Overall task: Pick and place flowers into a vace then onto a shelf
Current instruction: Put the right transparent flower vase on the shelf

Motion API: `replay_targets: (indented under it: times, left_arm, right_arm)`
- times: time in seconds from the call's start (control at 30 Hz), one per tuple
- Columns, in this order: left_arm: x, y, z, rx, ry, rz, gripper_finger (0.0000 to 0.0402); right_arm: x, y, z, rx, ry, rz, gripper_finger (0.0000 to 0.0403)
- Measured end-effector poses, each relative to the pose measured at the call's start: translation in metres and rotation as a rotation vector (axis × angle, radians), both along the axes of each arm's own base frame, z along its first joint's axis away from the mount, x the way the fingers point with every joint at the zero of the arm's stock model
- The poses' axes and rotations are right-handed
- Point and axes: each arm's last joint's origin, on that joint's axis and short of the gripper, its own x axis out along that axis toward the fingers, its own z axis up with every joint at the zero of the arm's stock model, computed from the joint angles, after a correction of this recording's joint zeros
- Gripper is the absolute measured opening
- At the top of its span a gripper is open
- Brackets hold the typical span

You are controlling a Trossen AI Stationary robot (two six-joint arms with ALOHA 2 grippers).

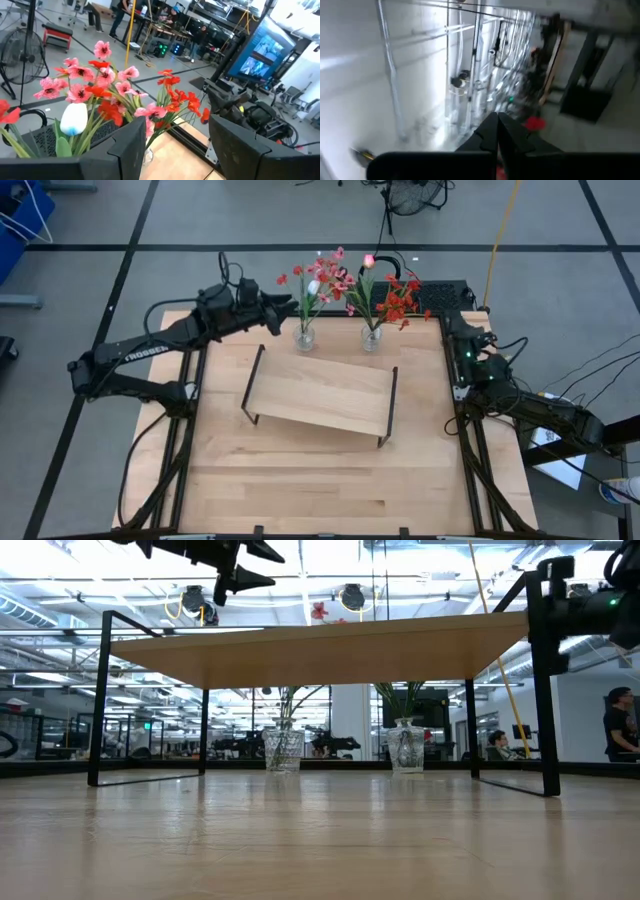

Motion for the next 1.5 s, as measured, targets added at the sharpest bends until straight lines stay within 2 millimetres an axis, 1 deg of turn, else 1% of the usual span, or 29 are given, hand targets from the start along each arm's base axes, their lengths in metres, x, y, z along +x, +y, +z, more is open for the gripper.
replay_targets:
  times: [0.1,0.17,0.23,0.33,0.47,0.5,0.53,0.63,0.73,0.8,0.87,0.93,1.0,1.13,1.23,1.33,1.4,1.5]
  left_arm:
    - [-0.001,0.002,-0.001,0.01,0.021,-0.003,0.0218]
    - [-0.002,0.003,-0.003,0.004,0.035,-0.001,0.0219]
    - [-0.002,0.003,-0.004,0.002,0.048,-0.001,0.0218]
    - [-0.002,0.002,-0.006,-0.011,0.066,-0.002,0.0218]
    - [-0.002,0.002,-0.008,-0.033,0.074,0.0,0.0219]
    - [-0.002,0.002,-0.008,-0.04,0.071,0.0,0.0219]
    - [-0.002,0.002,-0.008,-0.044,0.069,0.001,0.0218]
    - [-0.002,0.002,-0.008,-0.046,0.068,0.001,0.0218]
    - [-0.002,0.002,-0.008,-0.046,0.068,0.001,0.0218]
    - [-0.002,0.002,-0.008,-0.047,0.069,0.002,0.0218]
    - [-0.002,0.002,-0.009,-0.049,0.075,0.01,0.0218]
    - [-0.002,0.003,-0.009,-0.049,0.079,0.021,0.0218]
    - [-0.002,0.003,-0.009,-0.05,0.081,0.029,0.0218]
    - [-0.002,0.003,-0.009,-0.05,0.082,0.029,0.0218]
    - [-0.002,0.003,-0.009,-0.05,0.082,0.029,0.0218]
    - [-0.002,0.003,-0.009,-0.051,0.082,0.029,0.0218]
    - [-0.002,0.003,-0.009,-0.051,0.083,0.029,0.0218]
    - [-0.003,0.003,-0.011,-0.076,0.087,0.031,0.0219]
  right_arm:
    - [-0.002,0.002,0.005,-0.11,0.239,-0.098,0.0001]
    - [-0.002,0.002,0.006,-0.131,0.291,-0.117,0.0001]
    - [0.0,0.003,0.006,-0.161,0.326,-0.082,0.0001]
    - [0.003,0.004,0.005,-0.239,0.431,-0.027,0.0001]
    - [0.013,0.0,-0.012,-0.154,0.569,0.126,0.0001]
    - [0.016,0.0,-0.018,-0.129,0.639,0.179,0.0001]
    - [0.018,0.0,-0.021,-0.127,0.712,0.226,0.0001]
    - [0.024,0.0,-0.015,-0.157,0.949,0.329,0.0]
    - [0.025,0.0,-0.005,-0.117,1.121,0.398,0.0]
    - [0.023,0.001,-0.006,-0.066,1.215,0.465,0.0001]
    - [0.023,0.002,-0.013,-0.027,1.279,0.549,0.0006]
    - [0.024,0.003,-0.021,0.013,1.32,0.63,0.0019]
    - [0.024,0.001,-0.029,0.055,1.332,0.668,0.004]
    - [0.025,-0.004,-0.044,0.122,1.351,0.7,0.0105]
    - [0.026,-0.008,-0.051,0.103,1.419,0.657,0.0164]
    - [0.026,-0.014,-0.055,0.078,1.506,0.536,0.0213]
    - [0.027,-0.02,-0.054,0.056,1.484,0.485,0.0232]
    - [0.031,-0.026,-0.054,-0.011,1.402,0.533,0.0237]
